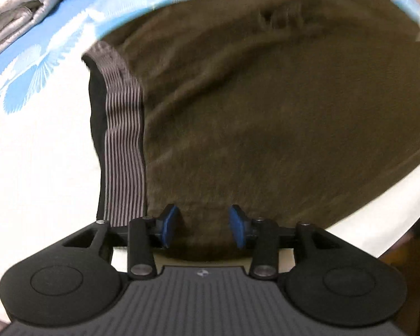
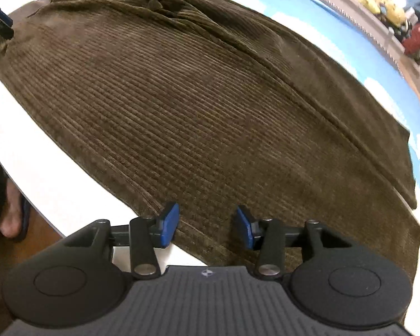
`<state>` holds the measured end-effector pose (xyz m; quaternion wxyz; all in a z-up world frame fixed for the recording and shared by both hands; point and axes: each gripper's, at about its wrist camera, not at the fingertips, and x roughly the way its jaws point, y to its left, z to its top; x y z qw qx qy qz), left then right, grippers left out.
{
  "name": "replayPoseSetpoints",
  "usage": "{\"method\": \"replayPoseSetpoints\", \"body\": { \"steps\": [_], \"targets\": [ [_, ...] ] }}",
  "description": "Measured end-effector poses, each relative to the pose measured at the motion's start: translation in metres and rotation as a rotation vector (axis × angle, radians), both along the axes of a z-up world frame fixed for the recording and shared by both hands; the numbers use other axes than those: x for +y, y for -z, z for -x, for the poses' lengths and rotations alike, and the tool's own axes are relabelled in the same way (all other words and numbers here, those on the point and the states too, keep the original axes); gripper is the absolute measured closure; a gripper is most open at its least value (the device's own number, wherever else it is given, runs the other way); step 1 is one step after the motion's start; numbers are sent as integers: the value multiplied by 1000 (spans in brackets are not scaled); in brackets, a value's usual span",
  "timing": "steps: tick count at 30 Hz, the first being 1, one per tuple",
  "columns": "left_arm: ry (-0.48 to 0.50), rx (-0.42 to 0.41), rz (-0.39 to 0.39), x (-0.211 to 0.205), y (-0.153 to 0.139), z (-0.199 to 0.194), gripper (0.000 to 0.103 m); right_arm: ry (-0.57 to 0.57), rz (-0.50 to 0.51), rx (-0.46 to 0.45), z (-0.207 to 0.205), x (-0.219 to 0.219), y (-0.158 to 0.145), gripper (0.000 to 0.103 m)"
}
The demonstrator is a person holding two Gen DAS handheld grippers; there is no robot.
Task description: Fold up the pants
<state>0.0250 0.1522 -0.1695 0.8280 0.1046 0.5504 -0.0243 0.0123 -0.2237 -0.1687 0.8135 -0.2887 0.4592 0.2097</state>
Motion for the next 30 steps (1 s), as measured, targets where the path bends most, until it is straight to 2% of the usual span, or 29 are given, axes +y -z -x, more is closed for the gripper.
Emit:
{"method": "replayPoseSetpoints", "body": {
  "steps": [3,6,10,12,15,16,17,20,21,22,23,27,30],
  "targets": [
    [5,-36,3,-3,-4,4,56,2,-13,-31,1,2,-7,55],
    [-27,-94,43,6,-13,3,56,28,-89,-136,0,-4,-30,55],
    [-59,-199,69,13,-31,1,55,125,-287,-329,-4,-32,-91,55],
    [-75,-256,86,13,-41,1,49,161,-333,-423,-7,-47,-120,53],
    [-101,-336,94,8,-55,5,36,217,-380,-563,-8,-71,-155,35],
    [-109,-354,102,6,-58,3,34,253,-402,-596,-10,-80,-162,26],
    [-117,-371,108,4,-61,2,30,285,-420,-613,-12,-89,-163,24],
    [-127,-402,100,-5,-65,-4,29,384,-459,-593,-20,-109,-145,24],
    [-128,-401,100,-8,-65,-8,29,420,-456,-556,-25,-112,-134,24],
    [-132,-399,99,-13,-65,-11,29,450,-423,-476,-34,-112,-126,25],
    [-135,-395,94,-16,-65,-14,29,467,-402,-444,-41,-111,-121,30],
    [-122,-397,62,-29,-66,-30,29,500,-400,-416,-49,-110,-114,30],
    [-107,-409,89,-33,-67,-36,29,494,-409,-409,-56,-109,-113,30]
  ]
}}
